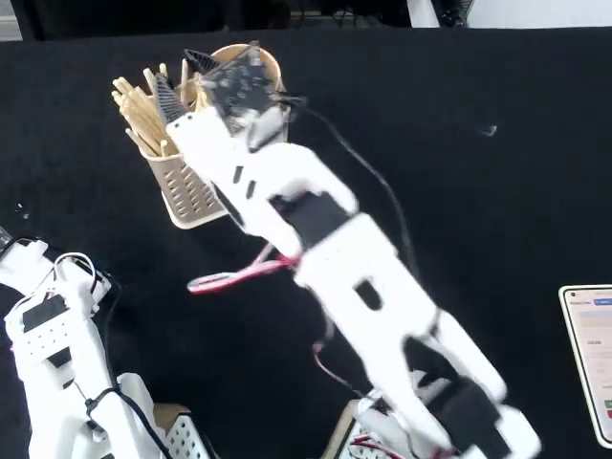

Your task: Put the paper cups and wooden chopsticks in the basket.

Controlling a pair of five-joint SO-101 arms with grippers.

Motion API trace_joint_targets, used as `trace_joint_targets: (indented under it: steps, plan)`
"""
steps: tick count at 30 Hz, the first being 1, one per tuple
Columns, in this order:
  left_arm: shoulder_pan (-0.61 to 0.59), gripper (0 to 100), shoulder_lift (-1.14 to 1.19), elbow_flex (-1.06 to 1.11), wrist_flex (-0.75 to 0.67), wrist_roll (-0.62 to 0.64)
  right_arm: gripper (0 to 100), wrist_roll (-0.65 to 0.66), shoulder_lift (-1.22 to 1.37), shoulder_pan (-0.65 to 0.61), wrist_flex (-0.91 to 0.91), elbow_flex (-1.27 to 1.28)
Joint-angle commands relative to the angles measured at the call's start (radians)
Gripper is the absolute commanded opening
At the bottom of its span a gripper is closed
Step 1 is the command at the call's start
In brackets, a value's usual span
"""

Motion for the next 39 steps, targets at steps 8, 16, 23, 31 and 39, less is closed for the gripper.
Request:
trace_joint_targets:
  steps: [8, 16, 23, 31, 39]
  plan:
    - [0.067, 3, -0.081, -0.036, 0.064, -0.196, 1.1, 0.014, -0.568, 0.198, 0.663, 0.211]
    - [0.282, 3, -0.493, 0.074, 0.206, -0.285, 1.5, 0.005, -0.725, 0.514, 0.674, 0.579]
    - [0.383, 3, -0.859, 0.22, 0.307, -0.339, 1.5, 0.003, -0.877, 0.557, 0.674, 0.834]
    - [0.404, 3, -0.984, 0.271, 0.368, -0.341, 1.5, 0.005, -1.148, 0.569, 0.675, 1.106]
    - [0.403, 3, -0.994, 0.38, 0.379, -0.341, 1.5, -0.035, -1.5, 0.585, 0.68, 1.376]
